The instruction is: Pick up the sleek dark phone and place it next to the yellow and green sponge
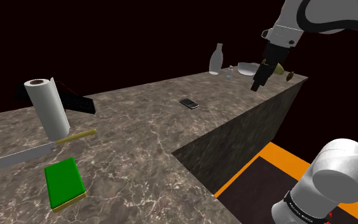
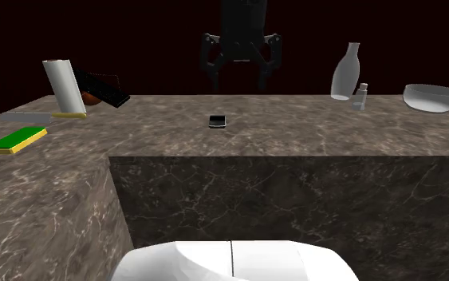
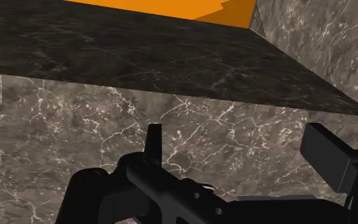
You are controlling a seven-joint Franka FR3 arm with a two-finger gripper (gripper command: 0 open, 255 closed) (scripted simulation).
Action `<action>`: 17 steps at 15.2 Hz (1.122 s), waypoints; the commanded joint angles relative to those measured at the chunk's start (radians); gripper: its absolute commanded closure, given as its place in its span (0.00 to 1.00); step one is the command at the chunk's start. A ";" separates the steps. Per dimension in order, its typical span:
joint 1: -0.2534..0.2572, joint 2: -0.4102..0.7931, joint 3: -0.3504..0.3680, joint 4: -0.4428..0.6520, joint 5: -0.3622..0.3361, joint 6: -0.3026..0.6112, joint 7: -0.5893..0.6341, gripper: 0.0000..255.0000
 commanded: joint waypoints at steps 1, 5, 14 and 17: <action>0.000 0.000 0.000 0.000 0.000 0.000 0.000 0.00; 0.010 0.107 0.009 -0.012 0.010 0.135 0.012 0.00; 0.031 0.395 0.027 0.045 0.029 0.402 0.033 0.00; 0.037 0.501 0.033 0.090 0.033 0.474 0.039 0.00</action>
